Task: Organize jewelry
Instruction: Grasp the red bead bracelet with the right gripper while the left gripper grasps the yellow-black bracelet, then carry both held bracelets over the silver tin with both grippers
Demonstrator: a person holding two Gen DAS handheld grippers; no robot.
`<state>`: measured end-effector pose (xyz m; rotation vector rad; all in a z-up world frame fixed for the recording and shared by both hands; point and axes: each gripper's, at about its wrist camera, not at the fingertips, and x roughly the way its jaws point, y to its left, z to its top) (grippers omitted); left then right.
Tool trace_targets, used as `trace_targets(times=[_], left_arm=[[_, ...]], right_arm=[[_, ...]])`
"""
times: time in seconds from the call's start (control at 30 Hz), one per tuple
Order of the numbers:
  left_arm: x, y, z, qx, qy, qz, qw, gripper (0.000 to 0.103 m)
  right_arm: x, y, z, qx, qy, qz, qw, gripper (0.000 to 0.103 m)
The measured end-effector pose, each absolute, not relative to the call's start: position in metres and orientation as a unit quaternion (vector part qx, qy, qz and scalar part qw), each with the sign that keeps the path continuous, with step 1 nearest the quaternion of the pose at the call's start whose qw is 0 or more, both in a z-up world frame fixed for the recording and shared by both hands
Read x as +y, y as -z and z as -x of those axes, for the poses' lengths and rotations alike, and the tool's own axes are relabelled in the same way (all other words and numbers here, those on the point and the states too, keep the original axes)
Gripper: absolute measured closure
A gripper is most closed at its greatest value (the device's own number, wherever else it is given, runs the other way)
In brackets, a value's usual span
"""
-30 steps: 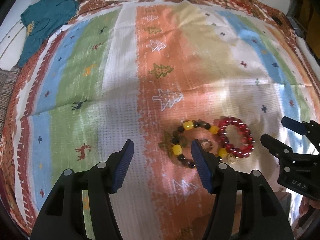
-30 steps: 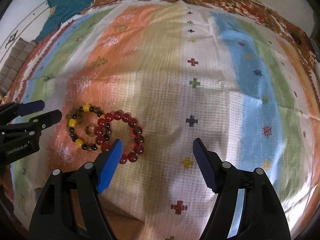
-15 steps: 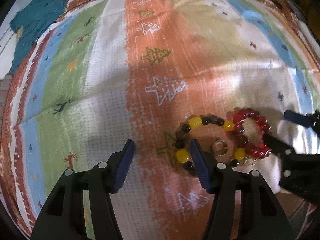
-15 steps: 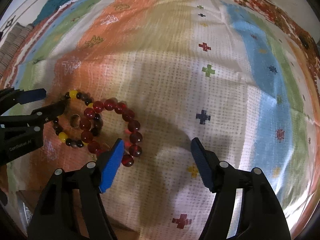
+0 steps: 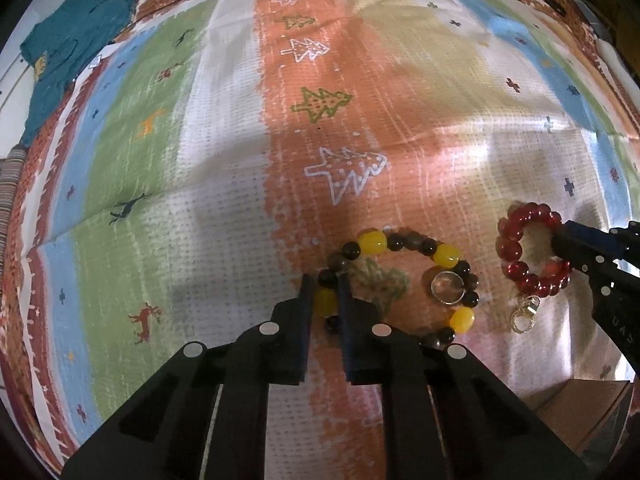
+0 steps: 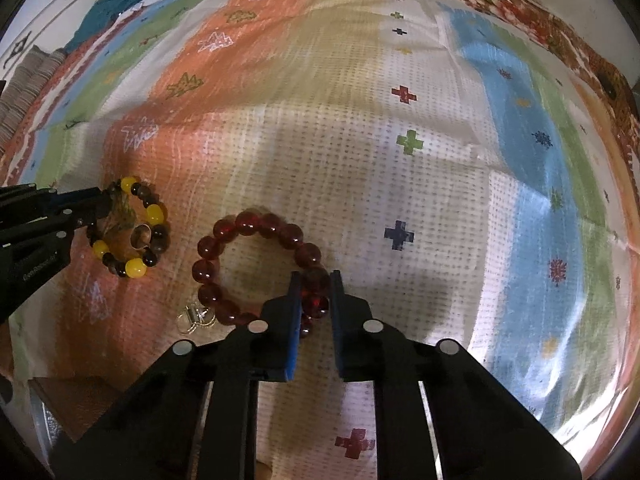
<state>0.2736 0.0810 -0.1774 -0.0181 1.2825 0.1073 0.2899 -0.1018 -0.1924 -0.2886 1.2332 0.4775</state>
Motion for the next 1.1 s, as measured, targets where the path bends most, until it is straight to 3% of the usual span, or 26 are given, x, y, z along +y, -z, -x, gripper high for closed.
trace_targets(times=[1.1], left_arm=[[0.054, 0.09, -0.237, 0.536, -0.009, 0.03, 0.843, 0.092]], right_arm=[[-0.125, 0.121, -0.266, 0.499, -0.227, 0.094, 0.831, 0.089]])
